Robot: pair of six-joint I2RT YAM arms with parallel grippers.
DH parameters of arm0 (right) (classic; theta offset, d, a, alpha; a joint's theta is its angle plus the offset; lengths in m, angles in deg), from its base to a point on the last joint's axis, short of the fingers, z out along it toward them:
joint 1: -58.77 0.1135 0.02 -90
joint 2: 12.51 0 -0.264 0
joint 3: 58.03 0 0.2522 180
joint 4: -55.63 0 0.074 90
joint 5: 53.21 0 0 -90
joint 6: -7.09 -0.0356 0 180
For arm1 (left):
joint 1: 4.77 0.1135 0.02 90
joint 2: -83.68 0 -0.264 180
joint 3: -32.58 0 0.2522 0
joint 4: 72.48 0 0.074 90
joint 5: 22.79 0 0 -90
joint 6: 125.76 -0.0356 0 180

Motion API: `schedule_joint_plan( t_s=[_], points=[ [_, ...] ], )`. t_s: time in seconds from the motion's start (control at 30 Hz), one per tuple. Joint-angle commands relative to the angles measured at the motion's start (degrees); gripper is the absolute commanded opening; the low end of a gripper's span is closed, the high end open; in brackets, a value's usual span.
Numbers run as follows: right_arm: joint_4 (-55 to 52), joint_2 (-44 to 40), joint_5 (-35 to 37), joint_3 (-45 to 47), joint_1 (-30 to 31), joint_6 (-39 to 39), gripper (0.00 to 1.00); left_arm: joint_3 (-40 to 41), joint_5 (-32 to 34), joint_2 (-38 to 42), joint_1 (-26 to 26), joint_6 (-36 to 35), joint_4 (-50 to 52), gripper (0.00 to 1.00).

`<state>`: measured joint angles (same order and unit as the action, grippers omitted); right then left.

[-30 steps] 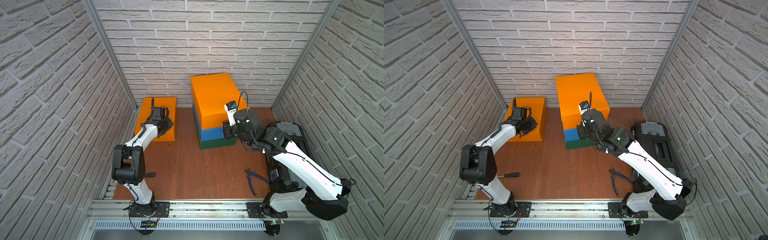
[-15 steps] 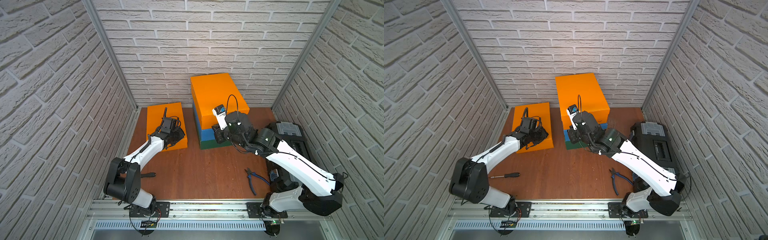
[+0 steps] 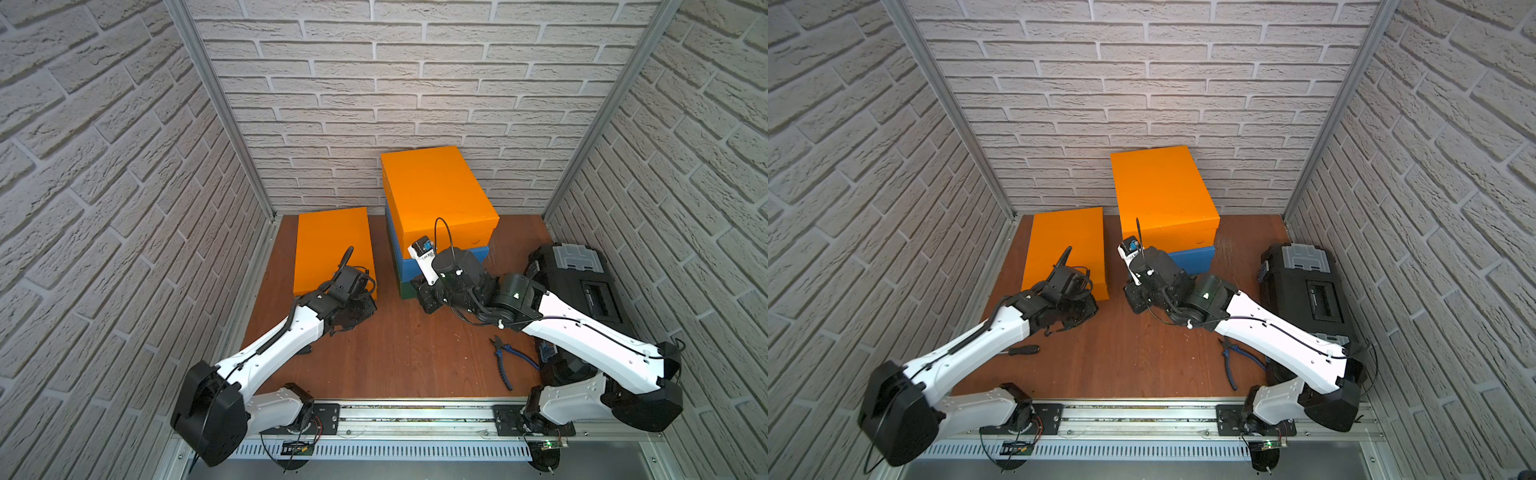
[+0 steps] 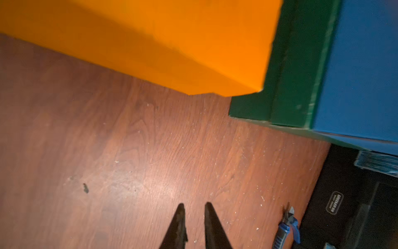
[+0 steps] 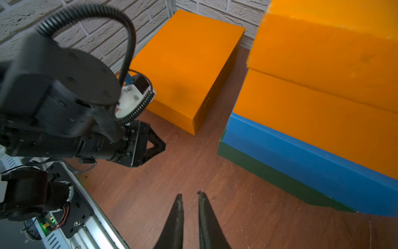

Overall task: Stack the shoeboxes
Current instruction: Move the shoebox to the center of the board, then pick up the shoebox from the center of the board.

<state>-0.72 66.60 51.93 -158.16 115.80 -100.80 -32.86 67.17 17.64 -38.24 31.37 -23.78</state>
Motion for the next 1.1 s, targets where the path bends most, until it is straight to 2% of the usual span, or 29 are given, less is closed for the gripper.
schedule_joint_plan(
  t_s=[0.0, 0.1, 0.23, 0.33, 0.37, 0.4, 0.57, 0.7, 0.93, 1.07],
  points=[
    [2.62, 2.82, 0.95, 0.28, 1.90, -1.31, 0.20, -7.73, 7.74, 4.23, 2.50, -5.46, 7.97, 0.21],
    [2.78, 7.88, 0.54, -2.64, 2.40, -0.54, 0.27, -11.86, 5.20, 5.10, 11.07, -10.88, 10.70, 0.33],
    [2.69, 16.68, -2.21, -9.37, 2.47, 1.07, 0.46, -11.19, -4.15, 5.59, 27.19, -13.75, 8.78, 0.59],
    [2.69, 24.06, -3.13, -15.68, 2.54, 1.77, 0.57, -9.41, -5.32, 5.38, 33.29, -14.52, 5.74, 0.78],
    [2.57, 26.26, -2.69, -17.78, 2.50, 1.72, 0.61, -8.80, -5.96, 4.91, 34.59, -14.74, 4.63, 0.92],
    [2.36, 28.55, -1.75, -20.11, 2.53, 1.31, 0.66, -8.32, -6.93, 4.14, 36.09, -15.08, 3.32, 0.98],
    [2.42, 38.74, 0.75, -29.37, 1.31, 0.84, 0.89, -7.91, -10.28, -1.97, 40.72, -16.57, 0.17, 0.98],
    [3.55, 43.49, 1.45, -32.90, -1.08, -2.07, 0.91, -6.25, -12.98, -4.79, 43.44, -16.93, -5.92, 0.98],
    [3.29, 50.09, 0.55, -37.79, -5.57, -7.58, 0.92, -5.92, -10.37, -9.13, 45.68, -20.28, -11.41, 0.98],
    [4.38, 52.09, -1.51, -38.30, -7.88, -10.76, 0.94, -4.71, -12.64, -11.82, 46.50, -21.00, -16.21, 0.98]
  ],
)
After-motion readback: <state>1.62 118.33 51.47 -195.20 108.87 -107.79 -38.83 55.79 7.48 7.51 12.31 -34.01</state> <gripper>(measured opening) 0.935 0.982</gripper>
